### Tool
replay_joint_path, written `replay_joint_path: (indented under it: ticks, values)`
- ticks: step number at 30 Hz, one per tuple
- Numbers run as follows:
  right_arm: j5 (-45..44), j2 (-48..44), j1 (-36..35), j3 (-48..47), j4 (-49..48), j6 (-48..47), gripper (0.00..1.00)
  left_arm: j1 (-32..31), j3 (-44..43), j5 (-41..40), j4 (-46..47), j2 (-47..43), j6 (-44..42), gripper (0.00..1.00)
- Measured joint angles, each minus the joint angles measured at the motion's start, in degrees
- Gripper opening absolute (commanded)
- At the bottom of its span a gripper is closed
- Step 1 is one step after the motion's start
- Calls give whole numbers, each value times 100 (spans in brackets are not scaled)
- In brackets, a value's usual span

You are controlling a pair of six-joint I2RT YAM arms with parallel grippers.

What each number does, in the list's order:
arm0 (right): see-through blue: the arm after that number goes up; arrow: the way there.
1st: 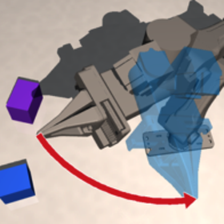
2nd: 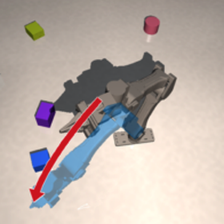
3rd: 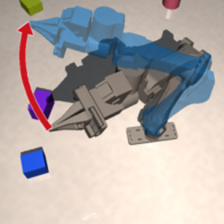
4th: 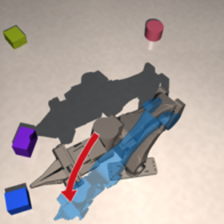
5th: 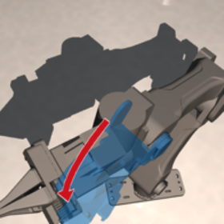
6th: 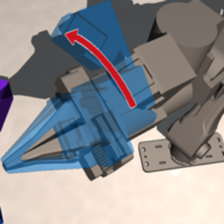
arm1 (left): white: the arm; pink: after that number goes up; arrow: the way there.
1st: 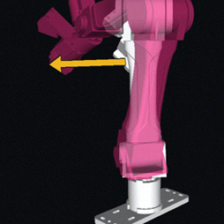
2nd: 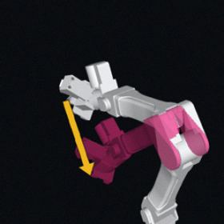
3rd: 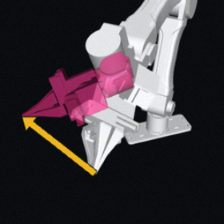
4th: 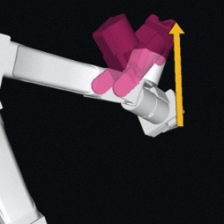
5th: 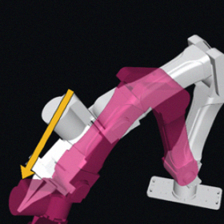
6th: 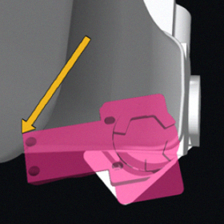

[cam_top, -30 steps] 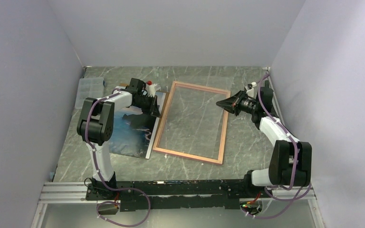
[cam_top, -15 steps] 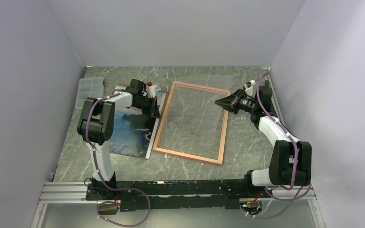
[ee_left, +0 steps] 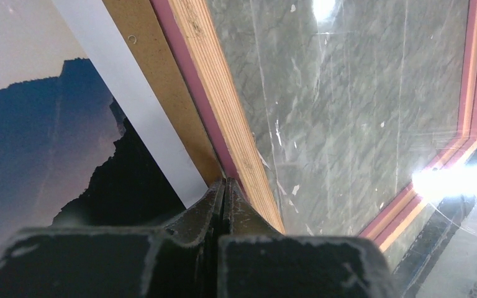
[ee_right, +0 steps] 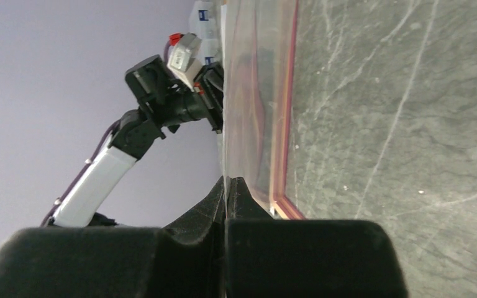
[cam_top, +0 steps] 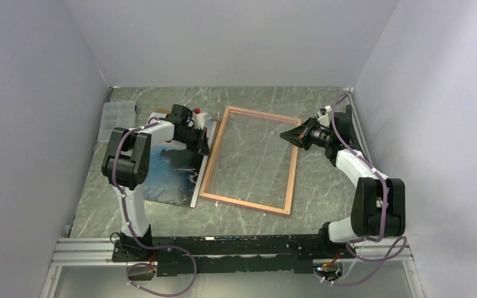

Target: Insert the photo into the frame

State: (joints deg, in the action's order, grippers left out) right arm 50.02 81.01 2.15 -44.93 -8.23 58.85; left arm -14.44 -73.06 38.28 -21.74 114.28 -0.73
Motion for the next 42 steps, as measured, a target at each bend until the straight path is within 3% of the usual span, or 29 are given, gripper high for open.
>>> replay_joint_path:
  ticks: [12, 29, 42]
  values:
    - [-39, 686, 52, -503, 625, -774, 0, -28, 20, -120, 2, -2, -101, 3]
    - [-31, 704, 7, -688, 774, -1115, 0, -72, 17, -173, 2, 0, -162, 3]
    - [-63, 525, -435, -1067, 778, -1244, 0, -116, 17, -197, 4, 0, -164, 3]
